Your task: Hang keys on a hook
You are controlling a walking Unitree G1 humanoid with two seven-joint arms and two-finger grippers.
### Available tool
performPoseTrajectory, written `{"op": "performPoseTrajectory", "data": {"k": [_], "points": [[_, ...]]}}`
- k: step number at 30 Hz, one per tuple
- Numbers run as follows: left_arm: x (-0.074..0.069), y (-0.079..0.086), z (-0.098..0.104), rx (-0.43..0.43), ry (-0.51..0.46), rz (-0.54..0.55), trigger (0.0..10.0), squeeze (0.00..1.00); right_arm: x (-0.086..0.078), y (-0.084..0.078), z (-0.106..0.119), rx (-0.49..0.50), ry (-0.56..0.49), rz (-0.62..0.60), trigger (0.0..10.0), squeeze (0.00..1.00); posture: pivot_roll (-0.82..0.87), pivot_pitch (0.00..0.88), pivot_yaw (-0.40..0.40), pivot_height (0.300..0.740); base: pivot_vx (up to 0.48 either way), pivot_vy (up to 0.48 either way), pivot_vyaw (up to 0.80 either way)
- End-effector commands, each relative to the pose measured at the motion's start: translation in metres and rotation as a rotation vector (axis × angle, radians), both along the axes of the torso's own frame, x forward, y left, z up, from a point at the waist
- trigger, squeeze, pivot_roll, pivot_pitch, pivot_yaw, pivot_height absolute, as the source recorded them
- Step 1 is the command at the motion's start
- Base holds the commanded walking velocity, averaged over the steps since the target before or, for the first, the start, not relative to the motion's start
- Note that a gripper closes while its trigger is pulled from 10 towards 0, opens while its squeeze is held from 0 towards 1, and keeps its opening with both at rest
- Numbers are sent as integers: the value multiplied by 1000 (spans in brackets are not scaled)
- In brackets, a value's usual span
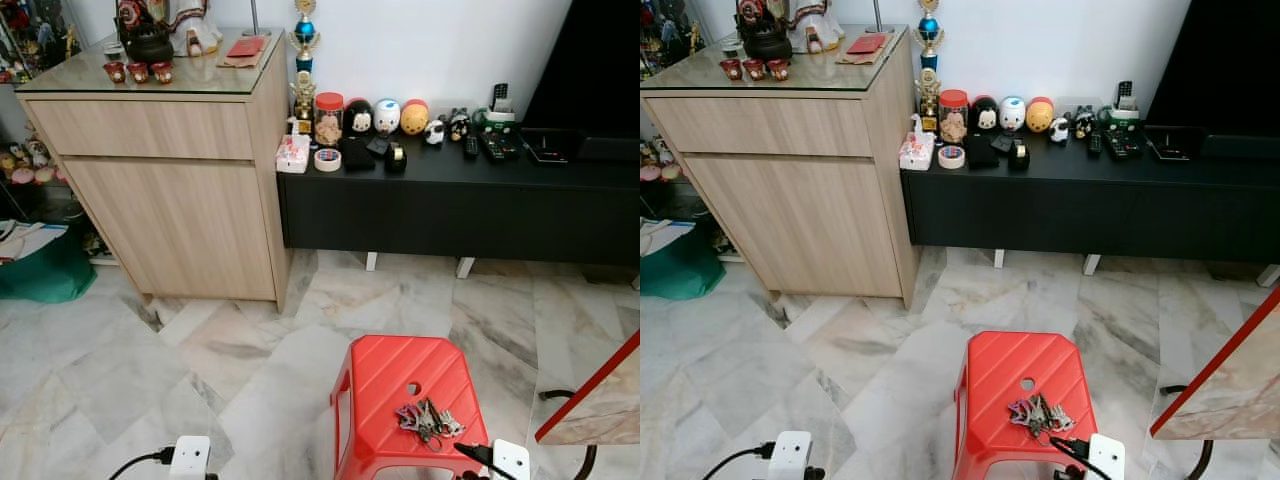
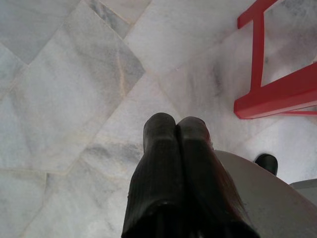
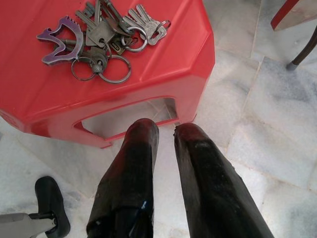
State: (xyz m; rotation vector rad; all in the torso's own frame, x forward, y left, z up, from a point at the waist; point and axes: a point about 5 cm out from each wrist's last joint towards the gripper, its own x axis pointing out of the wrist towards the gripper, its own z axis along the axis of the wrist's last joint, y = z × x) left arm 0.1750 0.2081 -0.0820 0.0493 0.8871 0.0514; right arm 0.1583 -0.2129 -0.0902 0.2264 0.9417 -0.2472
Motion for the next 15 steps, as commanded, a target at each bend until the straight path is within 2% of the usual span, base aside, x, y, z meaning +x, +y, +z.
{"op": "performPoseTrajectory", "data": {"k": [1, 2, 7, 15], "points": [[17, -4, 6, -53, 25, -74, 10000, 0, -10, 2, -3, 51, 1, 154, 10000, 0, -25, 0, 10, 740, 0, 0, 0], [17, -4, 6, -56, 25, -67, 10000, 0, -12, 1, -3, 51, 3, 153, 10000, 0, -25, 0, 10, 740, 0, 0, 0], [18, -7, 7, -15, 19, -177, 10000, 0, -10, 7, -4, 56, 1, 158, 10000, 0, -26, 0, 10, 740, 0, 0, 0], [12, -3, 4, -21, 60, -121, 10000, 0, -9, 10, -4, 58, 4, 161, 10000, 0, -26, 0, 9, 740, 0, 0, 0]]}}
